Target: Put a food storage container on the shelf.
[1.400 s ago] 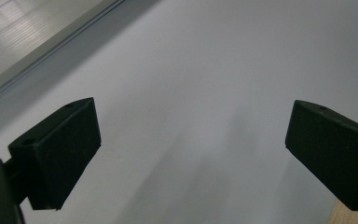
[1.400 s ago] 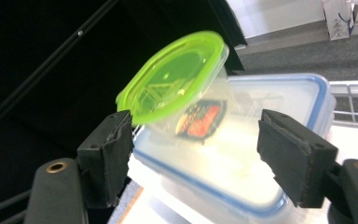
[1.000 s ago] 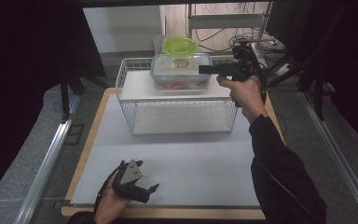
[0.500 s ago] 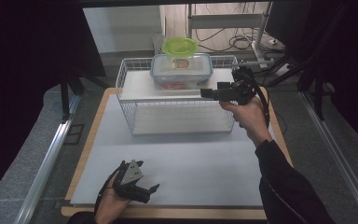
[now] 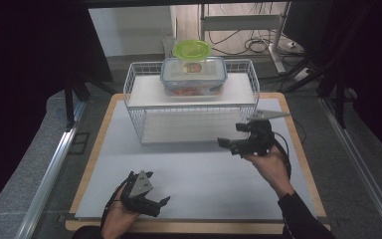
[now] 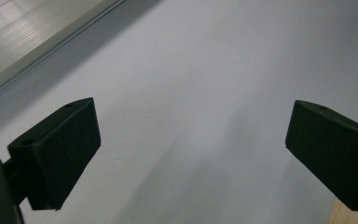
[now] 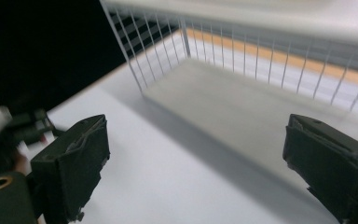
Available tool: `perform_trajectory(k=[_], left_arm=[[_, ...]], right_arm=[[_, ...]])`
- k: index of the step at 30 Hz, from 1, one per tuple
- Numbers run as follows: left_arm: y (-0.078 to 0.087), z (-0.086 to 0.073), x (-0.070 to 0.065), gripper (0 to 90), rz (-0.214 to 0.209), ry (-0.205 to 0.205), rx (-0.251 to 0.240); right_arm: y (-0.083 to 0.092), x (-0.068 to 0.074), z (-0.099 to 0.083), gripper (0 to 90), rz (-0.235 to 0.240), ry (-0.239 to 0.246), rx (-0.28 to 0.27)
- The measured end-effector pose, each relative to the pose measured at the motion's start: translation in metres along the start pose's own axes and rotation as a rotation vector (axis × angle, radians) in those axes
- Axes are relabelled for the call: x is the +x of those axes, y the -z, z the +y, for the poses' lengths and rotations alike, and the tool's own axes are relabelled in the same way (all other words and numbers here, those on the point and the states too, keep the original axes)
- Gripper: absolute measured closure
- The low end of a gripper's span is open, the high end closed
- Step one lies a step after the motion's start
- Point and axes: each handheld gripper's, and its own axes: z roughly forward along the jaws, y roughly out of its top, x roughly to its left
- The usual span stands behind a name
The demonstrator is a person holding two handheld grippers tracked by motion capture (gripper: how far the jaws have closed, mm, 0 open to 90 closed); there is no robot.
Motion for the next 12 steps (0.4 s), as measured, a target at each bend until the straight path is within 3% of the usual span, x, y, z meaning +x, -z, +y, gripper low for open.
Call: perform_trajectory(k=[6, 8, 12], left_arm=[[-0.001, 0.0, -0.001, 2.9, 0.001, -0.003, 0.002], [-0.001, -0.001, -0.001, 2.9, 0.001, -0.003, 0.0], [-0.001, 0.0, 0.0, 2.8, 0.001, -0.003, -0.002]], right_arm=[[-0.007, 0.004, -0.063, 4.8, -0.036, 0.037, 0.038], [-0.011, 0.006, -0.082, 3.9, -0.046, 0.057, 0.078], [-0.015, 0.006, -0.105, 3.1, -0.06, 0.065, 0.127]])
